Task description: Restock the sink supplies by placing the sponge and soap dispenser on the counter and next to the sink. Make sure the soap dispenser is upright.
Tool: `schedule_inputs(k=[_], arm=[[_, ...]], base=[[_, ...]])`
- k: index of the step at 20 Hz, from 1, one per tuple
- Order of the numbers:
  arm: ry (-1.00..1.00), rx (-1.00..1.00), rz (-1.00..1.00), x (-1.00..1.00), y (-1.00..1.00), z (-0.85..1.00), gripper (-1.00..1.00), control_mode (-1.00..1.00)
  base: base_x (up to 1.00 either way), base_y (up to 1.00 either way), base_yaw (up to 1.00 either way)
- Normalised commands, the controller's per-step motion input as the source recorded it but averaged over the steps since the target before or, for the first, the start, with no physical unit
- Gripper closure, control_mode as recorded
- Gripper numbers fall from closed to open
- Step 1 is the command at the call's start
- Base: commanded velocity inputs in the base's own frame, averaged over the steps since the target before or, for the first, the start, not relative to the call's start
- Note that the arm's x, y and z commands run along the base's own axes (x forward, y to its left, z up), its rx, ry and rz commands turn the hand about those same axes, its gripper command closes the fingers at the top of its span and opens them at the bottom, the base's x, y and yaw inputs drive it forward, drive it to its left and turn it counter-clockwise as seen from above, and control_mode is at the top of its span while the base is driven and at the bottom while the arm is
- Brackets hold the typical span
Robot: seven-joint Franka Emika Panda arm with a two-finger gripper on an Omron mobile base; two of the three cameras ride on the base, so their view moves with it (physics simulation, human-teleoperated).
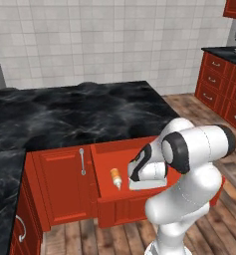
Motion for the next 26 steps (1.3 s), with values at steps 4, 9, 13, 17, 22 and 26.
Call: schedule_inputs(k=[4, 9, 13, 17, 22, 26], arm=[[0.00, 0.00, -0.02, 0.48, 0.19, 0.32, -1.00, -1.00], [0.00, 0.00, 0.00, 0.86, 0.52, 0.06, -1.00, -1.00], [-0.02, 0.00, 0.00, 0.73, 0.47, -0.08, -1.00, -1.00], [-0.03, 0.00, 0.00, 0.66, 0.17, -0.12, -1.00, -1.00], [0.00, 0.00, 0.00, 0.42, 0.32, -0.10, -1.00, -1.00], [0.00, 0.00, 0.00, 0.43, 0.36, -0.30, -1.00, -1.00]], base=[[0.00, 0.00, 0.00], [0.00, 0.00, 0.00], [0.00, 0.00, 0.00], [0.00, 0.00, 0.00], [0.00, 0.00, 0.00], [0.00, 0.00, 0.00]])
